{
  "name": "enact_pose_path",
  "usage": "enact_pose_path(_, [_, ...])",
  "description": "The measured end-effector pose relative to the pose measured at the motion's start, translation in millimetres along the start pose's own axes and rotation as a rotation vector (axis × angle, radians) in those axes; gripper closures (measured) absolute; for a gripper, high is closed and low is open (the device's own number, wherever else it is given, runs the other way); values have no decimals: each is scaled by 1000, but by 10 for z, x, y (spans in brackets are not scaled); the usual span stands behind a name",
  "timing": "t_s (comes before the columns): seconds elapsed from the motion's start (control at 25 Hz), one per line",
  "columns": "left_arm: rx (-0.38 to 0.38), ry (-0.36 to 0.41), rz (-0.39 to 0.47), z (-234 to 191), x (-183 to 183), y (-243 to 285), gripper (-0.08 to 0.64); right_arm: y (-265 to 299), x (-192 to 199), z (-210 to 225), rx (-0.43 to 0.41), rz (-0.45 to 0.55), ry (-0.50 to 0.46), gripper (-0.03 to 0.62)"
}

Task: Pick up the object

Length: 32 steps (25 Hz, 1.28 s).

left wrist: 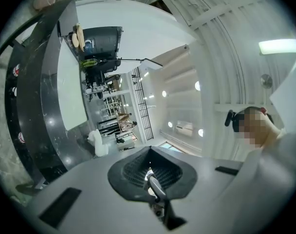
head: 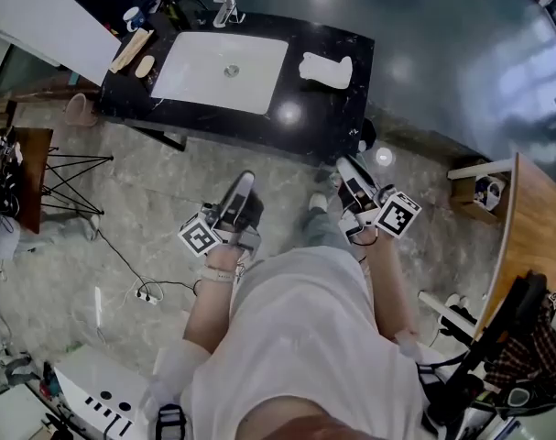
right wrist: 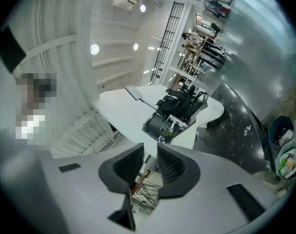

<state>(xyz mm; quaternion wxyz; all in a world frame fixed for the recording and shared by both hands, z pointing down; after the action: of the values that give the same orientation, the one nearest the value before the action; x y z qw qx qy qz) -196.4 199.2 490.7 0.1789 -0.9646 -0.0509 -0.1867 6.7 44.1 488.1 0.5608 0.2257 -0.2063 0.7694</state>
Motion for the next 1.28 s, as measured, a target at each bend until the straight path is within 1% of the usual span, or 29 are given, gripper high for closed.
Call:
enact_pose_path(0.2, [-54,-21,49,-256,-38,478,554,287,-448,363,-20,-43,18,514])
enact_pose_path(0.28, [-63,-33,69,-332,-44,664,554,380,-612,474,-31,-59,23,514])
enact_pose_path(0.32, [-65,-30,76,-362,-46,761,552,416,-693,531,-36,-66,26,514])
enact_pose_path(0.44, [-75,8,87,-433,-71,1049,554,511,-934,709,-51,-83,36,514])
enact_pose_path(0.52, [-81,5,104,-483,-69,1208,554,586,-1092,819,-63,-93,40,514])
enact_pose_path(0.6, [-87,25,103,-502,-63,1342,554,629,-1208,908,-72,-102,46,514])
enact_pose_path(0.64, [-90,36,97,-505,-56,1396,554,640,-1249,945,-75,-107,48,514])
enact_pose_path(0.72, [-97,32,98,-516,-47,1469,552,687,-1320,1008,-84,-117,46,514])
enact_pose_path(0.84, [-110,63,99,-497,-110,1550,552,801,-1423,1070,-94,-111,57,514])
enact_pose_path(0.96, [-111,64,109,-519,-180,1572,552,917,-1456,1100,-101,-111,69,514])
enact_pose_path(1.16, [-125,146,79,-585,-433,1601,552,1081,-1405,1108,-99,-104,72,514])
enact_pose_path(1.2, [-118,150,79,-600,-485,1611,552,1108,-1405,1103,-98,-99,68,514])
enact_pose_path(1.28, [-97,127,95,-640,-565,1614,552,1139,-1402,1102,-91,-89,67,514])
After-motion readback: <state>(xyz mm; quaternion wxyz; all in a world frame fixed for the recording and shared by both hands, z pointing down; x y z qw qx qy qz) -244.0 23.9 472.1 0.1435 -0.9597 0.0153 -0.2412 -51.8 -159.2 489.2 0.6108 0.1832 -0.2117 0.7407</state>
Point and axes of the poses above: the fingertips, and each gripper's own axes: y forward along the fingers, z to its right, x out of its underside, the point moved 5 cm from there along -y, backward along the fingers, and after that the axes turned 1 degree about z, right-handed, at the moved point
